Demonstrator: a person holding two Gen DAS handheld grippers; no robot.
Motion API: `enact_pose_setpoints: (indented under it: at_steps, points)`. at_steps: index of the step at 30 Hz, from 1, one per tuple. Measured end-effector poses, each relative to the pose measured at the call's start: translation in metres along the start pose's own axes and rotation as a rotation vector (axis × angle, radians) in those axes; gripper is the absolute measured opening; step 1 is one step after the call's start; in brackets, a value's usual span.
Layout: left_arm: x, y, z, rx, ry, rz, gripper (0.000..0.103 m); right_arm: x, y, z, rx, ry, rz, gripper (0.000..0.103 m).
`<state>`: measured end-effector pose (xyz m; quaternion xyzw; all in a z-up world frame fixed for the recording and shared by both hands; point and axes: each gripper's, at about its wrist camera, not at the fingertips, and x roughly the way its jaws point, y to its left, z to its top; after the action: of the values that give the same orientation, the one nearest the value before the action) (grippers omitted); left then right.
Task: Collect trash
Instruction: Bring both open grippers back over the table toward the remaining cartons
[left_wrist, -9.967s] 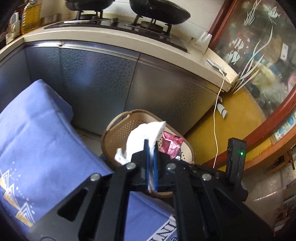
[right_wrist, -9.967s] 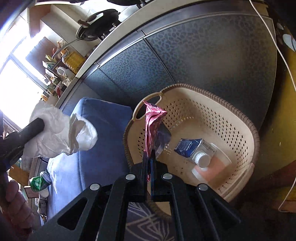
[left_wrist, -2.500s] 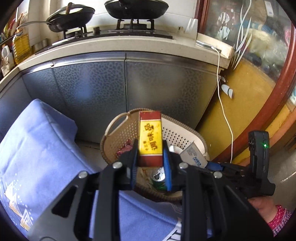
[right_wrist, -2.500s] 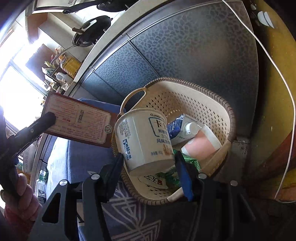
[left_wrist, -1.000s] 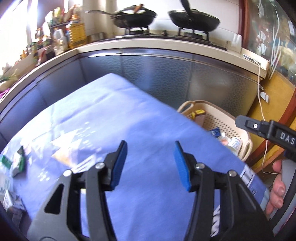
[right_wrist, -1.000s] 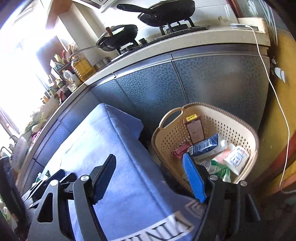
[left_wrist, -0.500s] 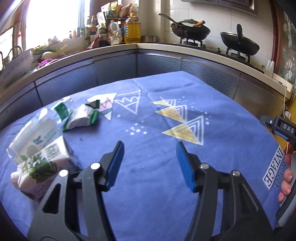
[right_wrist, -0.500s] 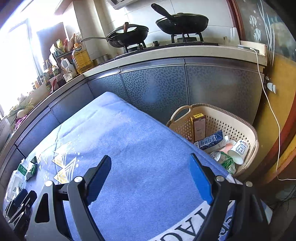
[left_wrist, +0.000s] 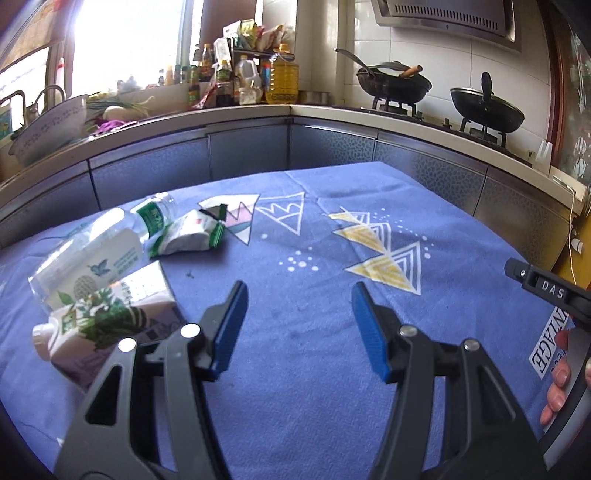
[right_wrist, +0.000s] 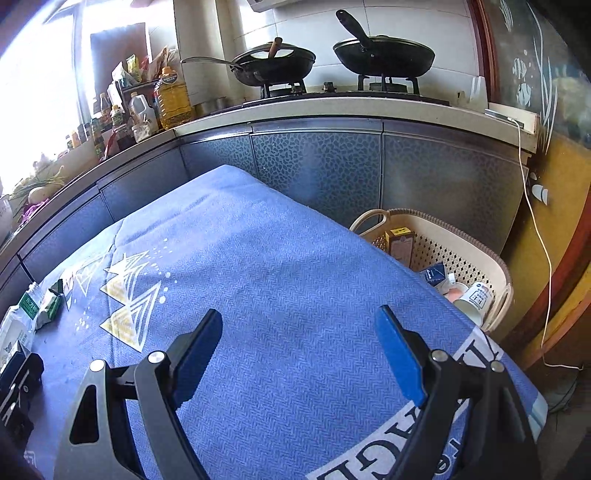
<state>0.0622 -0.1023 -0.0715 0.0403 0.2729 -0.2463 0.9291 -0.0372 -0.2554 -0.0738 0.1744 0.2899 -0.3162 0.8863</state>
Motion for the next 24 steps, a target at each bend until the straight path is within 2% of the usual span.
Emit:
enact_pose_setpoints:
  at_steps: [5, 6, 8, 14, 24]
  points:
    - [-0.001, 0.007, -0.001, -0.037, -0.002, 0.01, 0.056, 0.007, 0.002, -0.009, -0.004, 0.036, -0.015, 0.084]
    - [-0.001, 0.007, -0.001, -0.033, -0.005, 0.011, 0.056, 0.008, 0.001, -0.01, 0.003, 0.04, -0.018, 0.084]
    - [-0.002, 0.004, -0.001, -0.017, -0.008, 0.019, 0.063, 0.008, 0.0, -0.01, 0.014, 0.042, -0.02, 0.084]
    - [-0.006, -0.009, -0.002, 0.048, -0.032, 0.04, 0.069, 0.006, -0.003, -0.011, 0.036, 0.044, -0.024, 0.084]
    - [-0.006, -0.015, -0.003, 0.07, -0.033, 0.05, 0.069, -0.001, 0.009, -0.015, -0.013, 0.035, 0.0, 0.084]
